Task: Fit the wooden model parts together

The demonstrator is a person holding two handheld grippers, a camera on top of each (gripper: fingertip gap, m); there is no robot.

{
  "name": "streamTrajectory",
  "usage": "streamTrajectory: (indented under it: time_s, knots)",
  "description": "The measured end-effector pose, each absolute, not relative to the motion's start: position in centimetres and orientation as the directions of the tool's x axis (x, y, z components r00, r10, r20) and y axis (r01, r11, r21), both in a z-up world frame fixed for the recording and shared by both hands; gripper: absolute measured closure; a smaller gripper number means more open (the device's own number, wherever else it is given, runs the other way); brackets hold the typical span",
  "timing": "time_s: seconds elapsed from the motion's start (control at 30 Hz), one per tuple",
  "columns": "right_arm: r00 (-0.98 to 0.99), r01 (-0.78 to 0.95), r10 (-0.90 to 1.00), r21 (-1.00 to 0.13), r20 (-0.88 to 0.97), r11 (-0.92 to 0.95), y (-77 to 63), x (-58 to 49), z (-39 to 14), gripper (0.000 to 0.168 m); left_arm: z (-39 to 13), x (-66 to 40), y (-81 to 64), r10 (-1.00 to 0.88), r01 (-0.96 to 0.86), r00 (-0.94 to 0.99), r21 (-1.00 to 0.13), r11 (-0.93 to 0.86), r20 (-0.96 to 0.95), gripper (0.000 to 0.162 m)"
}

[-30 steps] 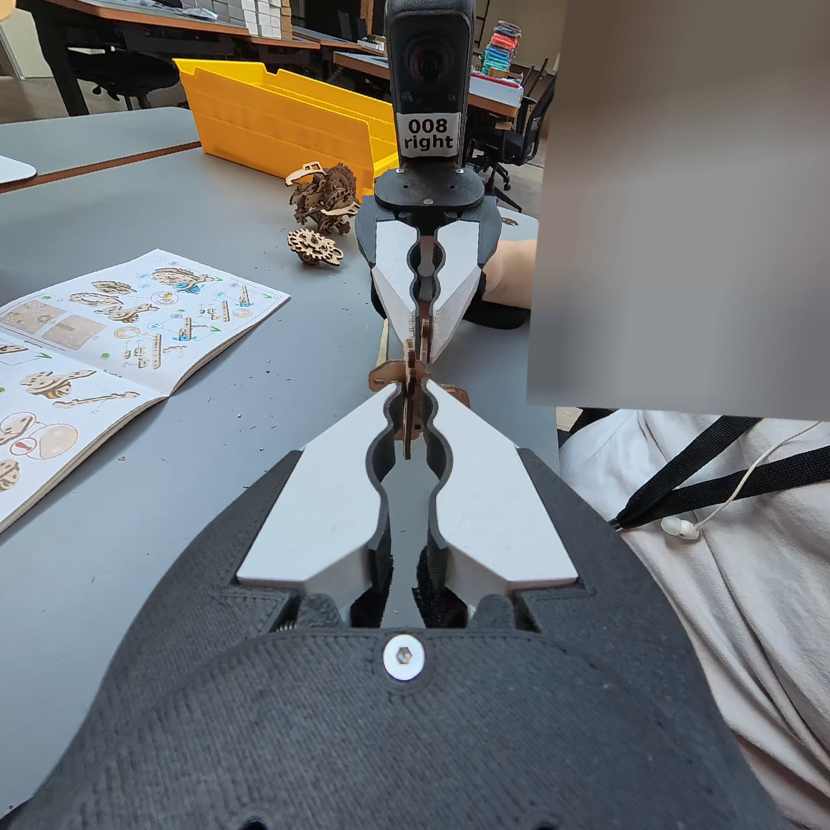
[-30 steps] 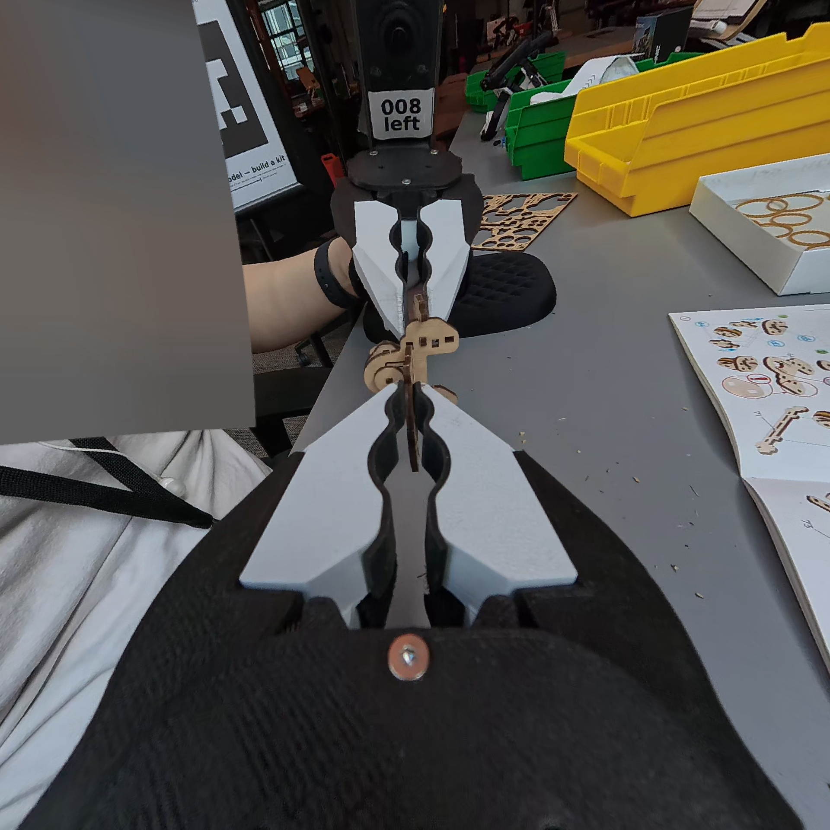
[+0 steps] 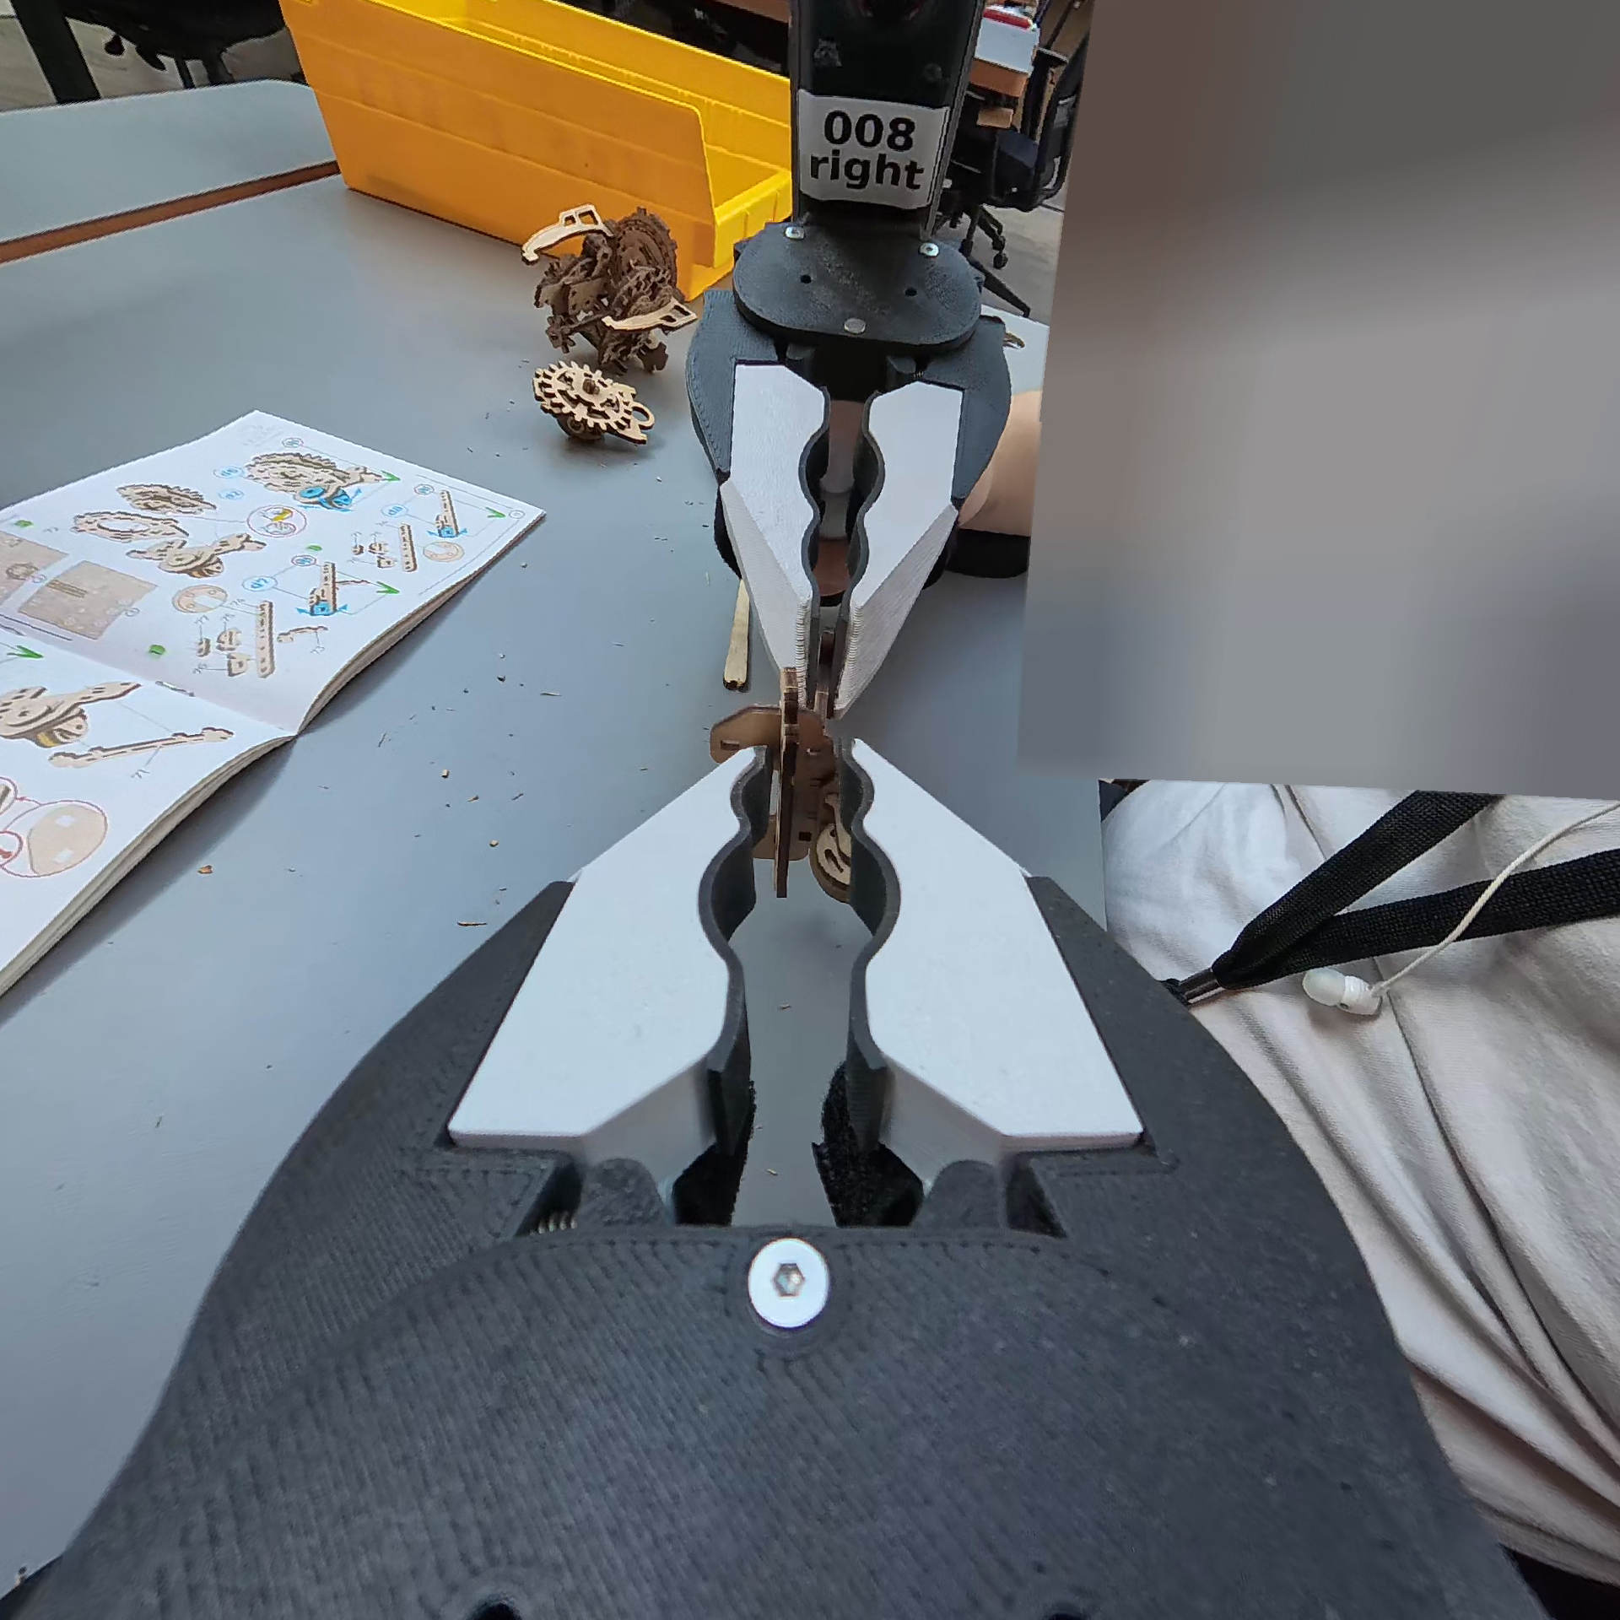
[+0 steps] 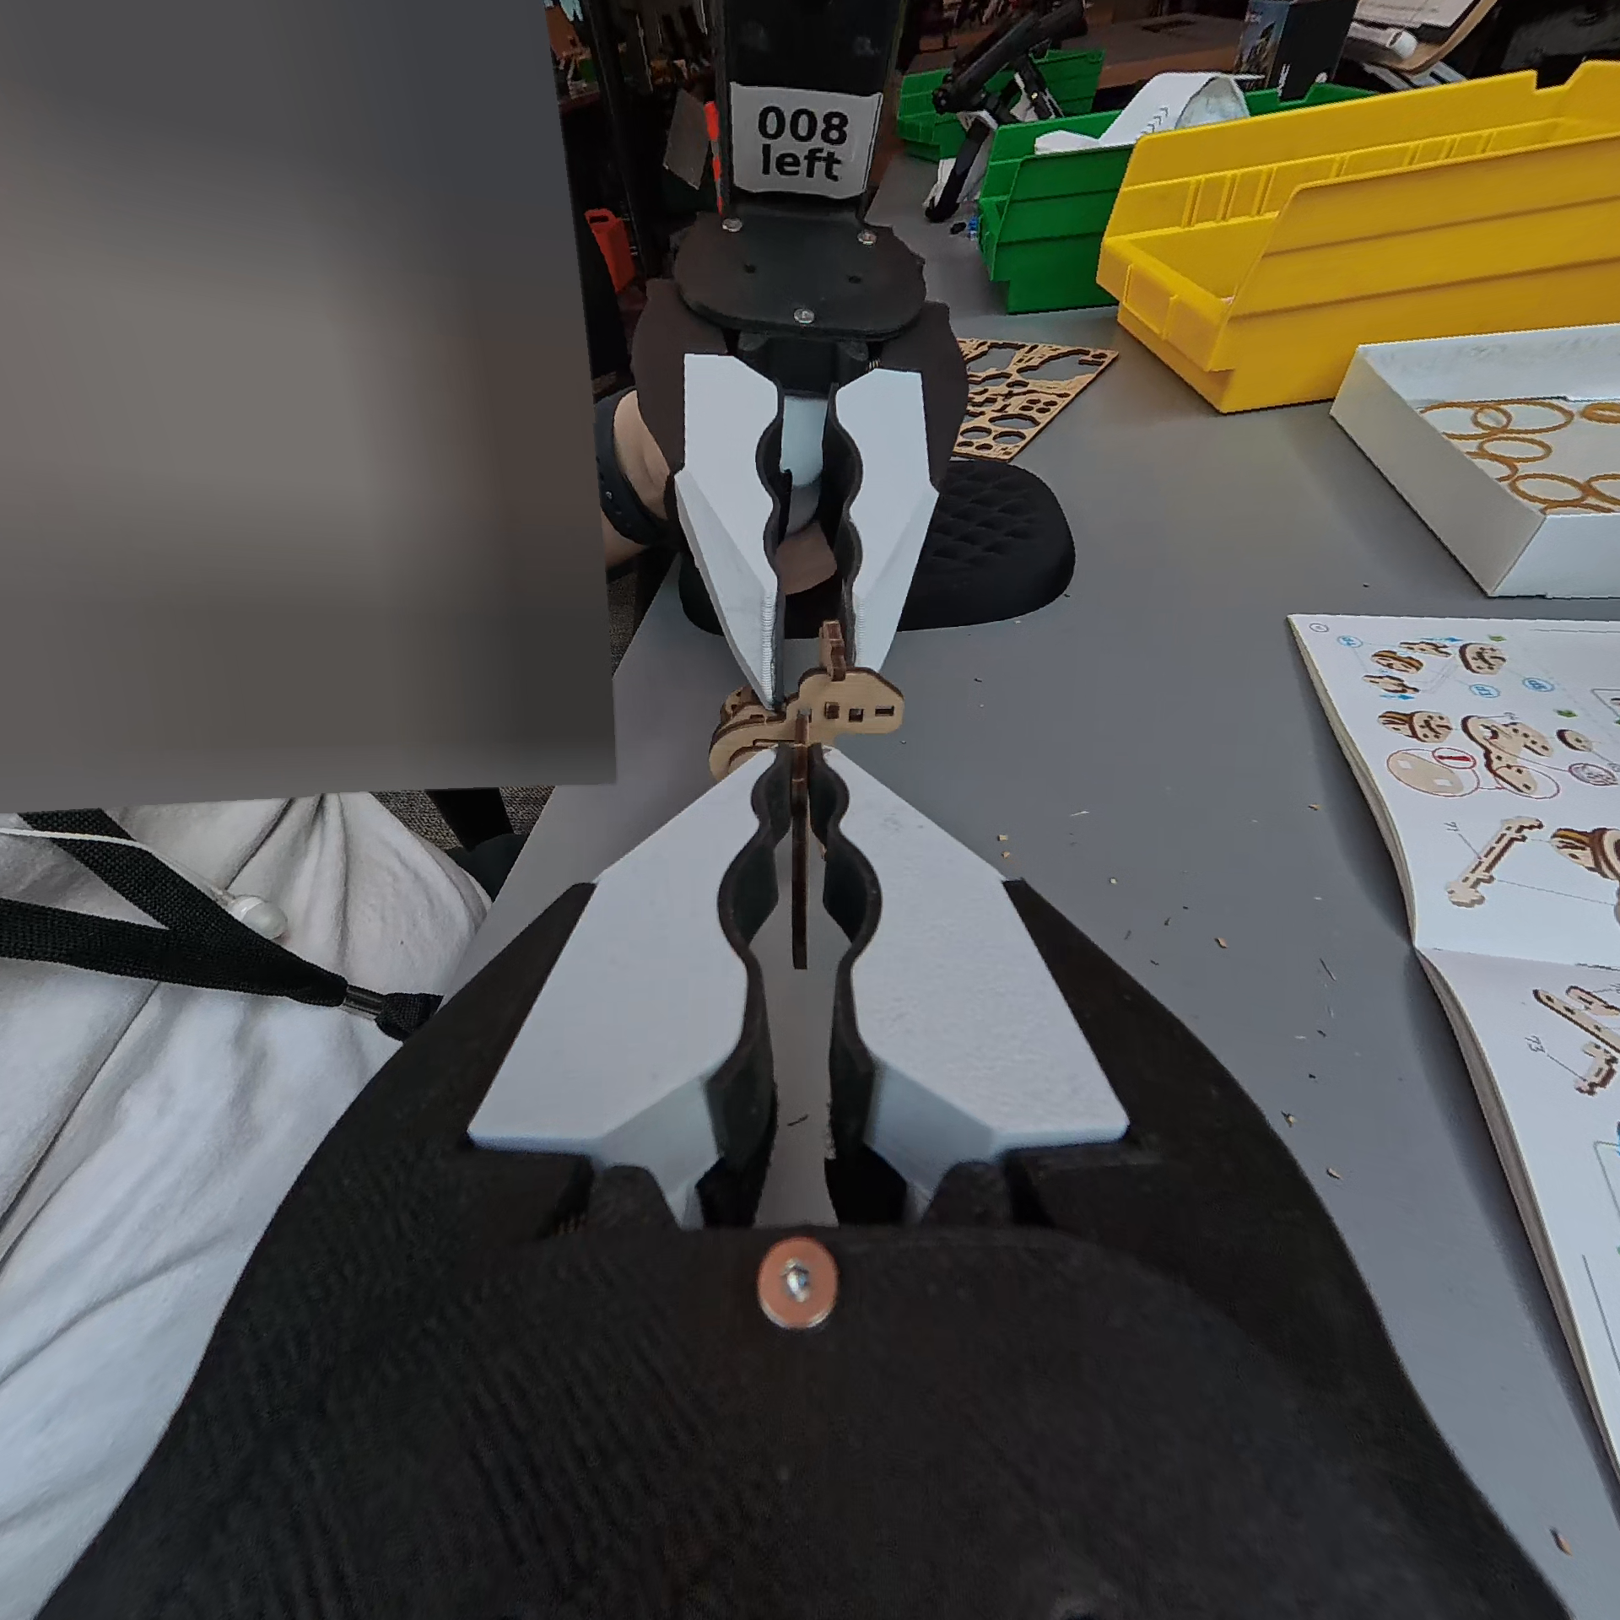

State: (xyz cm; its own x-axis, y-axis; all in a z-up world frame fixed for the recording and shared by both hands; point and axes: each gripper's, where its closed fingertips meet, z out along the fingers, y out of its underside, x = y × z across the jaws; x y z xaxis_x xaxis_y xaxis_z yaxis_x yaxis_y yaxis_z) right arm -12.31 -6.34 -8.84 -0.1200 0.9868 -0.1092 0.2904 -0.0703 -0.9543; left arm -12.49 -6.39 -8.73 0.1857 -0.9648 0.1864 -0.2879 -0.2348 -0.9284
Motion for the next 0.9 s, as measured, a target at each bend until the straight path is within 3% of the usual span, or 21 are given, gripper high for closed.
streamTrajectory:
  time_s: [0.1,0.9]
  knots:
    - [-0.122,0.294,0.986,-0.953,-0.111,-0.071,-6.4,-12.4,-8.9,0.166,-8.5,-12.7,-6.1,-0.961,-0.270,0.207,-0.934,-0.234,0.181,0.140]
    - [-0.117,0.372,0.988,-0.927,-0.103,-0.053,-6.4,-12.8,-10.5,0.166,-10.5,-12.5,-6.3,-0.981,-0.431,0.192,-0.900,-0.071,-0.014,0.149]
